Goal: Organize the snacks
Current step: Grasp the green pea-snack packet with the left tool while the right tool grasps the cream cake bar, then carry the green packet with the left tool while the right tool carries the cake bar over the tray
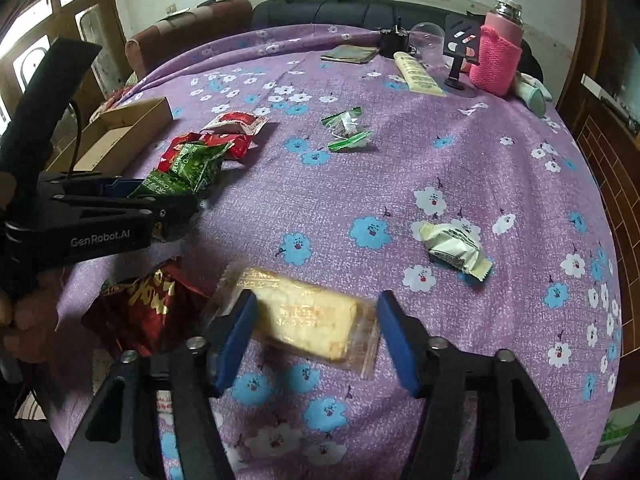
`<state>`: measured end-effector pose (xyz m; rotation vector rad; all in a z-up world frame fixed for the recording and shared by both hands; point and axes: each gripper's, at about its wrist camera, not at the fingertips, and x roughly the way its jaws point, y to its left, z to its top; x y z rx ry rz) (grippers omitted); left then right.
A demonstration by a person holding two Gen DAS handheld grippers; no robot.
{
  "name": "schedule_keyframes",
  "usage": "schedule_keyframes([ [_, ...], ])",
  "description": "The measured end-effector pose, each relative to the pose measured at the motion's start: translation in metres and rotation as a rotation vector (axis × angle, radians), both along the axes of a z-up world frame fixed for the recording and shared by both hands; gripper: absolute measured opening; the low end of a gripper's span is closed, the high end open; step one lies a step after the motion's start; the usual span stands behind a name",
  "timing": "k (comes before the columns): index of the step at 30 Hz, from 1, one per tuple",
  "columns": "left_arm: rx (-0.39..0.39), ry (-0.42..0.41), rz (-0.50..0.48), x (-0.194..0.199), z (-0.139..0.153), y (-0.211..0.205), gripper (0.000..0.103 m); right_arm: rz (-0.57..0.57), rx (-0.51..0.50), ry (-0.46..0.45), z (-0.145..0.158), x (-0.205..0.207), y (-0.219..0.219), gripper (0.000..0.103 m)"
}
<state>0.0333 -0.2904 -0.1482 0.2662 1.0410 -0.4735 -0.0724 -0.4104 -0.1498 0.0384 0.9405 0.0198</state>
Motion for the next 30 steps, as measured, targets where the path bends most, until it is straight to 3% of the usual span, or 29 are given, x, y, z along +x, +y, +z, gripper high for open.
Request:
schedule_keyframes([
  [1,0.0,-0.003,0.0,0.0,0.0,0.0,0.04,-0.003,0.005,-0.002,0.001,-0.001,-0.001,0.047],
  [3,-0.006,-0.009,0.004,0.001,0.001,0.0,0.039,-0.014,0.023,-0.007,0.003,-0.004,-0.006,0.028],
  [5,-0.013,-0.015,-0.004,0.001,0.004,0.0,0.039,-0.017,0.053,-0.007,0.004,-0.005,-0.01,0.027],
  [8,-0.029,-0.032,-0.014,-0.002,0.012,0.002,0.038,0.014,0.059,-0.019,0.009,-0.008,-0.007,0.031],
  [12,-0.056,-0.043,-0.038,-0.005,0.026,0.008,0.034,0.174,-0.068,-0.023,0.015,-0.008,0.017,0.062],
  [14,-0.067,-0.051,-0.045,-0.007,0.034,0.011,0.034,0.273,-0.182,-0.023,0.014,-0.004,0.03,0.062],
  [16,-0.084,-0.057,-0.051,-0.009,0.042,0.015,0.034,0.348,-0.233,-0.007,0.012,0.003,0.036,0.062],
  [18,-0.095,-0.063,-0.053,-0.011,0.048,0.018,0.034,0.426,-0.255,0.017,0.008,0.012,0.037,0.061],
  [20,-0.114,-0.06,-0.052,-0.013,0.052,0.023,0.034,0.455,-0.214,0.086,0.0,0.022,0.032,0.06],
  [23,-0.134,-0.059,-0.045,-0.013,0.057,0.031,0.034,0.451,-0.157,0.099,-0.001,0.022,0.025,0.047],
  [26,-0.144,-0.067,-0.035,-0.012,0.062,0.038,0.034,0.374,-0.148,0.08,0.0,0.015,0.021,0.036],
  [30,-0.134,-0.082,0.013,-0.005,0.064,0.047,0.034,0.248,-0.032,0.046,0.005,0.001,0.009,0.033],
])
